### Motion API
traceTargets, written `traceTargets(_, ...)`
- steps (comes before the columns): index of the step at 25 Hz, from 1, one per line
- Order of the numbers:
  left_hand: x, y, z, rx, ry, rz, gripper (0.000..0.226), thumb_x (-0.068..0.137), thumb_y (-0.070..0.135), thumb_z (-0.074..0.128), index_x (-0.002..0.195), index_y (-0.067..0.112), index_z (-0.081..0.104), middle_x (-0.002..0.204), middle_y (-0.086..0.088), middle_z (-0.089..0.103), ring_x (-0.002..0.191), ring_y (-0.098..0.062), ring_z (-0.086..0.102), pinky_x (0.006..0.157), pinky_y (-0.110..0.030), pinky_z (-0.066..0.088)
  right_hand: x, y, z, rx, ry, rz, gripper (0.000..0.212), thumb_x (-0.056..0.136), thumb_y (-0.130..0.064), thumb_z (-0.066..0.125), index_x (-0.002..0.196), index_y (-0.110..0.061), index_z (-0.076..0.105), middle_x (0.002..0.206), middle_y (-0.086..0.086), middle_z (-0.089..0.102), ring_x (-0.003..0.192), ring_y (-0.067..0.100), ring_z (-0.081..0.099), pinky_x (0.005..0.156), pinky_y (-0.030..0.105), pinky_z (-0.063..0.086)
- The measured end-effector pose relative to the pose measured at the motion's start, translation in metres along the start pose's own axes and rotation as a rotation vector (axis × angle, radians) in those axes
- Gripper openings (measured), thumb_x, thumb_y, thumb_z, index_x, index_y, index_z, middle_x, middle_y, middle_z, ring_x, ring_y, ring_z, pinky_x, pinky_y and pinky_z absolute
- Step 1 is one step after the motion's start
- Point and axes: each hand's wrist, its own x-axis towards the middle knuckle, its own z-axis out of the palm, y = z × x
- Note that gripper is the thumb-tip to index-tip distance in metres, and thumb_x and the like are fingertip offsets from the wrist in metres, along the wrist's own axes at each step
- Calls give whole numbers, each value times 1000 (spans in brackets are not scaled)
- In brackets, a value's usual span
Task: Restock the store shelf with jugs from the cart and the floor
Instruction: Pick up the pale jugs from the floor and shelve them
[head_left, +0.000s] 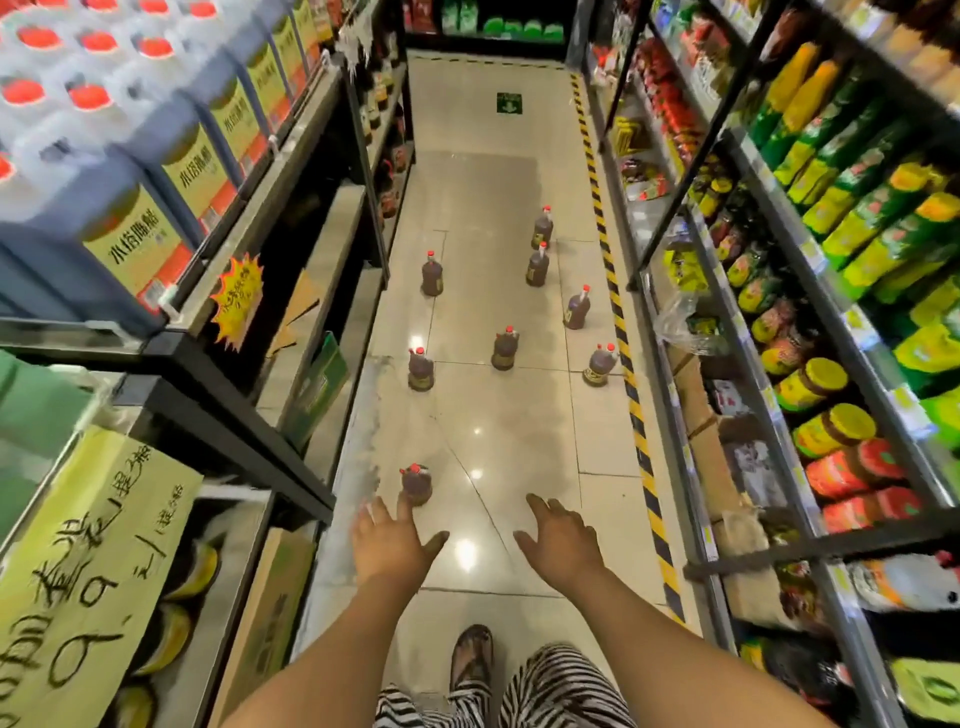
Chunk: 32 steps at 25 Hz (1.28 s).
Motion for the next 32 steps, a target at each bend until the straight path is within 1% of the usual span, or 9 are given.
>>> traceTargets(6, 42, -18, 19, -43, -109, -176, 87, 84, 71, 42, 150, 22, 15, 150, -16, 28, 140, -35, 23, 114, -44, 23, 72, -17, 2, -68, -158, -88, 58, 93, -43, 44, 145, -24, 27, 139, 9, 44, 127, 31, 42, 101, 43, 39)
traceTargets(9, 75, -13, 23, -65, -141, -264, 88, 83, 71, 42, 149, 20, 16, 153, -17, 24, 141, -36, 21, 114, -46, 22, 128, -22, -8, -119, -230, -129, 58, 93, -42, 46, 145, -23, 28, 144, 10, 41, 133, 31, 36, 103, 44, 37)
traceTargets(11, 106, -3, 20, -101, -163, -341, 89, 83, 72, 42, 150, 20, 15, 154, -17, 21, 142, -35, 20, 115, -45, 22, 173, -24, -20, -119, -283, -163, 55, 92, -42, 47, 142, -23, 33, 139, 10, 45, 129, 32, 41, 101, 43, 39)
traceTargets(14, 151, 22, 11, -167, -133, -427, 90, 81, 72, 46, 149, 21, 16, 154, -16, 23, 141, -35, 22, 113, -45, 24, 235, -25, -46, -144, -312, -227, 50, 91, -40, 48, 137, -24, 38, 131, 9, 52, 119, 32, 50, 96, 42, 43)
traceTargets(17, 211, 47, 3, -274, -152, -459, 94, 79, 71, 51, 150, 19, 18, 152, -19, 26, 138, -37, 27, 112, -47, 27, 305, -23, -73, -189, -323, -242, 58, 92, -42, 47, 144, -23, 31, 137, 8, 49, 122, 33, 48, 99, 42, 43)
traceTargets(21, 285, 59, 21, -462, -62, -516, 99, 75, 69, 58, 150, 19, 18, 151, -15, 33, 136, -33, 35, 109, -45, 33, 398, -27, -72, -167, -309, -232, 60, 91, -42, 53, 142, -19, 33, 136, 11, 51, 122, 35, 48, 99, 43, 44)
traceTargets(24, 339, 54, 81, -544, -65, -514, 92, 80, 61, 60, 149, 13, 23, 149, -15, 36, 135, -32, 37, 107, -40, 34, 472, -21, -20, -116, -343, -193, 62, 89, -40, 57, 142, -18, 33, 133, 14, 54, 120, 36, 50, 97, 43, 45)
traceTargets(28, 412, 23, 216, -589, 89, -473, 108, 66, 78, 54, 147, 12, 28, 152, -16, 32, 139, -32, 32, 113, -44, 31, 578, -7, 95, -51, -347, -163, 69, 85, -34, 62, 144, -15, 31, 138, 14, 50, 123, 34, 49, 98, 39, 44)
traceTargets(32, 459, -16, 351, -643, 195, -362, 115, 63, 82, 51, 149, 11, 24, 157, -12, 21, 146, -22, 17, 117, -28, 16, 675, 2, 216, 47, -330, -178, 73, 86, -35, 61, 145, -12, 26, 126, 16, 57, 114, 34, 56, 86, 32, 44)
